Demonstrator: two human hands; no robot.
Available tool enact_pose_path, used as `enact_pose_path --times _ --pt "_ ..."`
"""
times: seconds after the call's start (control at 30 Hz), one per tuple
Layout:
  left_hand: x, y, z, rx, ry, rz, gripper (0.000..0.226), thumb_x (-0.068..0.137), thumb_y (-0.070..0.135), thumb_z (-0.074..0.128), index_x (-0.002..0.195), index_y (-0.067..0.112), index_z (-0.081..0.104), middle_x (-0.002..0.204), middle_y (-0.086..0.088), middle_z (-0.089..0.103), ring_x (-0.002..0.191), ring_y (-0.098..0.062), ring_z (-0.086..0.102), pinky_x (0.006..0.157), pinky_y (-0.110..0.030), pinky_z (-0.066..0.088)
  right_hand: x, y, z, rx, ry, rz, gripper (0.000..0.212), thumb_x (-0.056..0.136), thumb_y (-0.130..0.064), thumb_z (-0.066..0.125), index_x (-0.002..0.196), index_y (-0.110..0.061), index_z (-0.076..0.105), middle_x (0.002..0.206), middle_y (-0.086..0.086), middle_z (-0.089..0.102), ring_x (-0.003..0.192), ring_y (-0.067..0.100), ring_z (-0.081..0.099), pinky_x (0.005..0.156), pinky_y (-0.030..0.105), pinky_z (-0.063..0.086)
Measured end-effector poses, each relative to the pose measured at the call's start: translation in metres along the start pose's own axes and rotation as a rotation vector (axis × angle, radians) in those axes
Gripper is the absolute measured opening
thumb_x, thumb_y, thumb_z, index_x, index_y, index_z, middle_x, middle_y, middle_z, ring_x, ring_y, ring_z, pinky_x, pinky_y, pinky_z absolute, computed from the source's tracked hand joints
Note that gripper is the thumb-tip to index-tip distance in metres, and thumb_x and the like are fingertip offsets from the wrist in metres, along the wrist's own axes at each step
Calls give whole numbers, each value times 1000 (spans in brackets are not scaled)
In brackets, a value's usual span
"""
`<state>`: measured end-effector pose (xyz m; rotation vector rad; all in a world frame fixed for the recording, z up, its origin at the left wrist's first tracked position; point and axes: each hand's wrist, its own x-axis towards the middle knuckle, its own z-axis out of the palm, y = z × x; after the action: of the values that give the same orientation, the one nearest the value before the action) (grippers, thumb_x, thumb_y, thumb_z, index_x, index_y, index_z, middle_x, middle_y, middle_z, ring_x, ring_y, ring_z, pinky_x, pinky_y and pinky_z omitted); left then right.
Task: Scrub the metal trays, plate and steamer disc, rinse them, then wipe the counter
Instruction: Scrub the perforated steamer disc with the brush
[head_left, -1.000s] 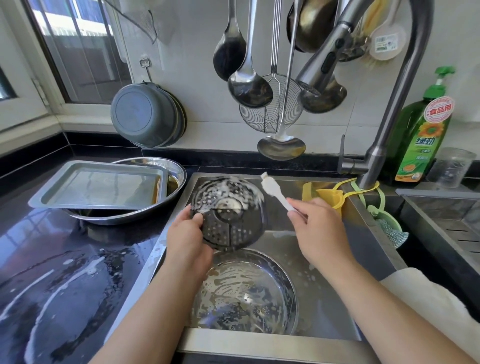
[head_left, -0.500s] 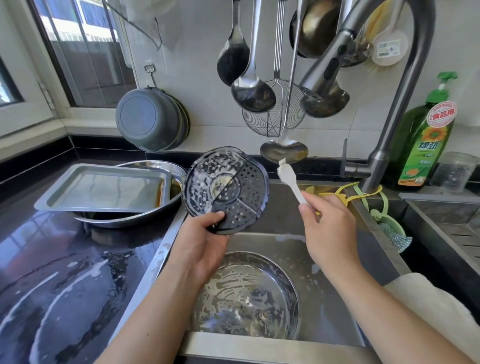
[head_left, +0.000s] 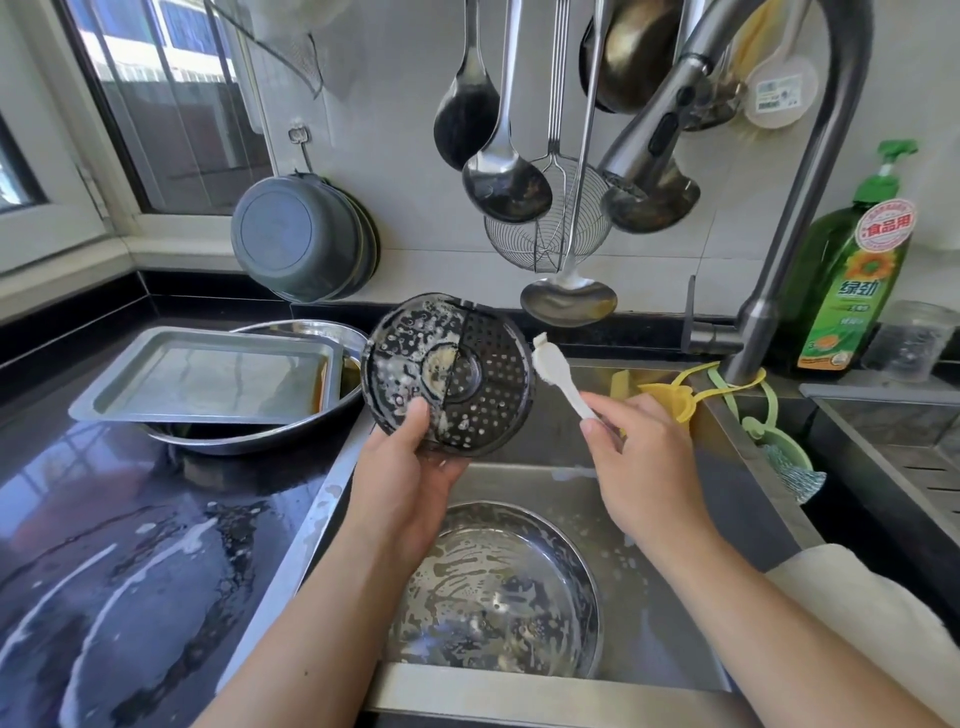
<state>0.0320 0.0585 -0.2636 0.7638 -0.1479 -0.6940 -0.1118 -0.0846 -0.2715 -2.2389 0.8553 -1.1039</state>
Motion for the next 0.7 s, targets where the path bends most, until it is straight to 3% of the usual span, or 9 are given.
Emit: enact_pose_path --times 0.1,0.2,0.3,0.47,0.7 --pt "0 -2 1 -23 -14 -18 38 100 -10 46 131 7 61 123 -18 73 109 -32 74 75 -43 64 -7 -6 4 3 -108 -90 36 99 -15 61 133 -28 67 92 -14 53 83 7 54 71 30 48" --pt "-1 -3 1 -3 -54 -12 53 91 -22 44 135 6 59 125 -20 72 111 -34 73 75 -43 63 -12 -10 8 -84 -217 -155 47 102 -17 56 144 -37 55 88 -14 48 77 8 50 64 34 47" --pt "-1 -4 0 49 -101 -54 59 86 -21 46 138 4 56 127 -20 71 114 -36 71 79 -43 62 -12 -7 10 -138 -240 -142 49 103 -17 55 145 -40 51 90 -13 47 77 11 50 65 41 49" --pt "-5 -11 0 174 -136 -38 43 99 -12 47 137 8 58 123 -14 74 112 -31 72 84 -43 62 -15 -11 10 -138 -284 -121 49 104 -17 51 150 -35 47 95 -10 47 84 14 51 73 41 50" --pt "-6 -12 0 178 -229 -10 41 101 -9 47 139 6 55 128 -14 72 119 -31 69 89 -40 61 -18 -21 9 -135 -183 -99 51 106 -17 48 154 -31 39 91 -3 46 81 18 49 72 42 49"
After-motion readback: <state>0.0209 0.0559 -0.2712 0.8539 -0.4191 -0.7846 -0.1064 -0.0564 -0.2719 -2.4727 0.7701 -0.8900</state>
